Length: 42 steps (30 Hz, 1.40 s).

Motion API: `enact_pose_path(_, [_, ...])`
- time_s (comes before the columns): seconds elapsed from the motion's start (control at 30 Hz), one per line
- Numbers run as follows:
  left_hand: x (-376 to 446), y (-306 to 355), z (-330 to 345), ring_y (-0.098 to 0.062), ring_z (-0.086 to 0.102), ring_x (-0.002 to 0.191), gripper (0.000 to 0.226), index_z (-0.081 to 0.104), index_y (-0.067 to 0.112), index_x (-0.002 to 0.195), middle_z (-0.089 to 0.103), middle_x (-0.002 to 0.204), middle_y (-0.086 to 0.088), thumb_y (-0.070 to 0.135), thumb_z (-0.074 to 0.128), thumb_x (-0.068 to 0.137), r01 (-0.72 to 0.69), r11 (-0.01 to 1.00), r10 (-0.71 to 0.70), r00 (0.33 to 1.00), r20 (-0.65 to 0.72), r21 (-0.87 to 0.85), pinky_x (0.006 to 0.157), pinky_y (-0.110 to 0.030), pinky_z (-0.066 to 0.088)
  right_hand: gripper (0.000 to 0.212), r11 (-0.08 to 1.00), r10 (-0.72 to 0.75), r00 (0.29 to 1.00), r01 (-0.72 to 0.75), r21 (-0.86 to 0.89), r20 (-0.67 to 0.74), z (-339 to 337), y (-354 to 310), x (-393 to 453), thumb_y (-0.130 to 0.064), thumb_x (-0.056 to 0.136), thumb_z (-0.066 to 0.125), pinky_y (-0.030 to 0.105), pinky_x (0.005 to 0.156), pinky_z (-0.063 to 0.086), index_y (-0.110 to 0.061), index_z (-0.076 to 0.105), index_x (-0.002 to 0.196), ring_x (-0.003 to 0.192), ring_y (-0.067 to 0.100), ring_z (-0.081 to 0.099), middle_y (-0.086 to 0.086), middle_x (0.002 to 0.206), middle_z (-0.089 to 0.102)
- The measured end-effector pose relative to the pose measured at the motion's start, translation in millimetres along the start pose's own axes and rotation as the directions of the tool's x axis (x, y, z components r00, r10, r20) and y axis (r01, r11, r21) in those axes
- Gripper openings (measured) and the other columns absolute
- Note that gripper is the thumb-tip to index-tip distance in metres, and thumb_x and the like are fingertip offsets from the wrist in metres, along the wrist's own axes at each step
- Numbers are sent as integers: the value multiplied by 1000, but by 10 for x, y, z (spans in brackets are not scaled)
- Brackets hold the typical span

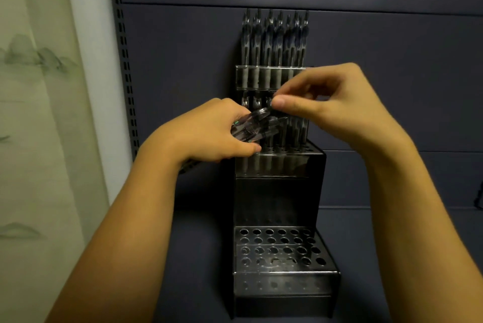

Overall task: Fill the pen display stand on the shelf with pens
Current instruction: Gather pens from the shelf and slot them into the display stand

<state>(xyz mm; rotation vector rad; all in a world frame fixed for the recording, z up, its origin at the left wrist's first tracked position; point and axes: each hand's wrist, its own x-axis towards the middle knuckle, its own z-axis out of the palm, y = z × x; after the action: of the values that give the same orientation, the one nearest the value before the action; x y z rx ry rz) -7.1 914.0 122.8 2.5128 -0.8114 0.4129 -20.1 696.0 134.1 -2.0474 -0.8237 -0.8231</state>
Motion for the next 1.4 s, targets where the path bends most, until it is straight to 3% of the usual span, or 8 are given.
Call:
enact_pose_path(0.07, [2,6,9,-1,55,48,18,65,23,79,62,60,8,33,78,84,-3,1000,3,1000,-4,23,44,-15,39,24,1000,-11,997,12,-27,73,63,-6,9,-48,75,82,46,71,58,-28,80,88,75,23,68,-1,79,75])
enact_pose_path(0.2, [11,23,19,-2,55,50,18,69,21,91,60,63,7,35,77,84,-18,997,19,1000,-4,69,46,-16,39,26,996,-72,991,78,-43,110,149,12,50,-51,73,81,37,67,56,-29,80,88,70,17,64,-3,78,72])
enact_pose_path(0.63, [97,-68,-12,0,56,53,17,67,28,80,63,64,12,41,78,83,24,997,-23,1000,-10,68,46,-13,37,11,948,-261,962,241,-206,-76,-7,238,130,-27,92,73,24,64,48,-17,76,89,73,9,63,-9,80,67])
enact_pose_path(0.8, [79,-82,-36,-1,51,47,23,64,26,76,59,57,12,42,78,84,30,999,-30,999,10,34,45,-15,38,11,988,-154,988,154,-1,-30,-127,309,90,-20,94,71,40,65,60,-9,74,95,72,22,70,7,80,72])
enact_pose_path(0.93, [69,-114,-54,-1,50,43,23,68,21,86,58,55,10,42,77,85,56,998,-57,998,21,38,44,-16,37,10,964,-55,998,60,259,-26,-160,353,95,-9,89,72,34,71,60,-5,73,98,78,26,71,6,83,73])
enact_pose_path(1.17, [30,-163,-120,-2,49,43,25,67,16,85,57,54,8,39,77,85,79,996,-81,995,51,33,44,-18,39,20,686,191,972,-32,727,-137,-256,465,115,-3,87,68,35,78,57,-5,68,107,80,22,71,5,83,69])
enact_pose_path(1.3, [18,-160,-126,-1,49,42,23,66,19,83,57,53,10,38,77,86,80,996,-82,994,69,33,47,-21,39,14,581,319,932,-50,813,-171,-280,501,108,-3,92,66,32,78,57,-4,67,106,86,23,70,6,87,68])
enact_pose_path(1.4, [16,-146,-116,-1,48,42,23,65,18,82,56,52,10,38,77,86,75,997,-77,994,78,36,46,-19,38,14,676,329,916,-57,735,-231,-285,536,105,-4,93,66,32,79,57,-4,69,106,84,22,70,6,89,68])
